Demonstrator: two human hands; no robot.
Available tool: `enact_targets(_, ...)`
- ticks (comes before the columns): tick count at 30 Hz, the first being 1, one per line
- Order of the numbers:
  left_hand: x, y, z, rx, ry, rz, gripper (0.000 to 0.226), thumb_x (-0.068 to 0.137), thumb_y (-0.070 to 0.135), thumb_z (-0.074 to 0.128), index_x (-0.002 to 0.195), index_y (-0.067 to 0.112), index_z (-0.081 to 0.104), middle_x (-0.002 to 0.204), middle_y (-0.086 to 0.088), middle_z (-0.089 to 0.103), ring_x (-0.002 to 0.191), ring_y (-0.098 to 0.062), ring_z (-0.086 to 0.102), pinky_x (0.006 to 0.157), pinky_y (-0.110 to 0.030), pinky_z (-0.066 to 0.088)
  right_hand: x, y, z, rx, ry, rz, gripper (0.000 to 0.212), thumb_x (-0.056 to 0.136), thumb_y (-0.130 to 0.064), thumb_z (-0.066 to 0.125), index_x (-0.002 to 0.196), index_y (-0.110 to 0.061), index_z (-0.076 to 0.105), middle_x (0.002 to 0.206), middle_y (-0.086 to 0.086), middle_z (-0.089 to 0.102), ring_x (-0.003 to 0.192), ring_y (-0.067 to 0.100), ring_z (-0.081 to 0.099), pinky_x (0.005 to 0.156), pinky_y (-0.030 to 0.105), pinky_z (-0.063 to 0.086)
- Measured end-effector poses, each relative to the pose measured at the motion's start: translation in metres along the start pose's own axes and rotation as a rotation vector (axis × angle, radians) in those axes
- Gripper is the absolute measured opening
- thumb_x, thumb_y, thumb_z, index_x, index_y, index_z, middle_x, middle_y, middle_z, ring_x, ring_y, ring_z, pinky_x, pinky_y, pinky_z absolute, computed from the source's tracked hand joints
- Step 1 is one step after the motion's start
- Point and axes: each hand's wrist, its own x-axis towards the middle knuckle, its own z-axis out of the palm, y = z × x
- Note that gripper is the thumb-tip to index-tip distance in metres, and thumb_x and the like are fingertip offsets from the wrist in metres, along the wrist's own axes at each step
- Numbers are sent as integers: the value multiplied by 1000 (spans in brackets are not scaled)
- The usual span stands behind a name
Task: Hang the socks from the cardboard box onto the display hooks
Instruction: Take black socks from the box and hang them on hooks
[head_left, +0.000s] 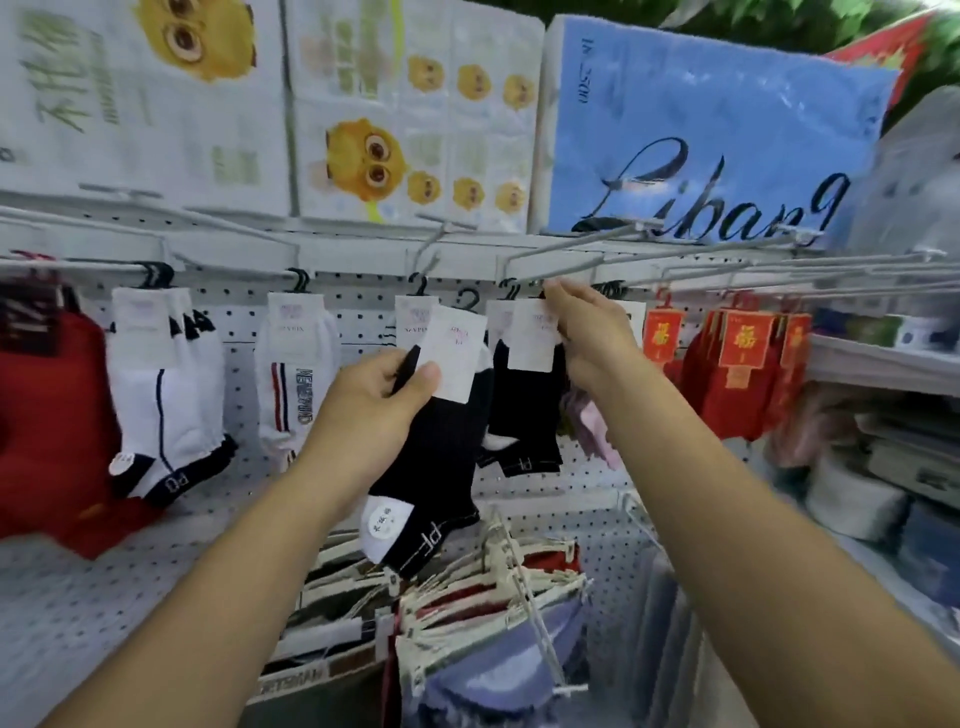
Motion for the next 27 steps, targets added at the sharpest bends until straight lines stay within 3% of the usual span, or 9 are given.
enact_targets(2,-5,0,3,10,15,-9,13,102,29,60,99,32,73,99,13,79,95,-8,75,97,-42,57,7,-1,2,17,-51,25,4,96,-16,66,98,-16,70,93,4,69,80,17,65,62,26,58)
enact_targets(3,-6,0,4,15,24,-12,12,102,29,60,101,32,72,101,12,78,96,-8,74,98,-42,56,10,-1,3,5,-72,27,6,97,-14,64,95,-16,70,93,5,69,80,17,64,58,25,55)
enact_targets(7,-8,0,7,13,57,-14,13,101,29,61,104,34,72,102,14,78,98,-6,73,99,-40,56,20,0,7,-68,-170,15,9,98,-20,63,91,-21,70,106,5,69,95,18,64,76,32,49)
enact_targets(12,-11,-3,17,20,76,-8,14,102,27,60,107,33,71,99,21,77,95,0,73,85,-22,57,28,13,-2,-137,-186,-55,22,99,-25,60,117,-18,71,121,4,70,117,22,64,99,40,51)
enact_targets(14,-10,-5,22,19,69,-10,15,102,27,60,110,32,71,100,20,77,95,1,72,86,-22,57,20,15,-7,-186,-152,-135,24,102,-23,56,121,-18,70,117,-1,71,114,19,65,101,37,53)
enact_targets(17,-6,-3,29,25,58,6,15,101,28,60,99,41,68,91,29,75,90,6,71,77,-15,55,-5,14,-15,-230,-78,-221,24,103,-25,53,120,-21,70,117,-5,69,111,16,65,100,36,52)
enact_targets(19,-1,-3,36,15,44,8,14,101,29,61,99,41,69,92,26,76,90,3,72,76,-17,56,-29,13,-22,-242,-100,-206,22,101,-33,56,116,-25,71,112,-7,71,106,15,68,91,31,53)
enact_targets(22,3,1,51,3,8,-11,14,100,31,63,111,33,71,100,15,78,93,-7,75,84,-31,59,-63,8,-29,-206,-263,-113,27,99,-42,59,110,-22,72,100,-8,73,78,2,67,64,15,47)
enact_targets(27,2,5,74,-9,-34,9,10,99,29,64,106,29,71,90,13,79,82,-5,76,67,-24,57,-85,0,-40,-128,-321,-146,25,100,-24,60,109,-3,69,84,3,73,63,0,64,51,11,44)
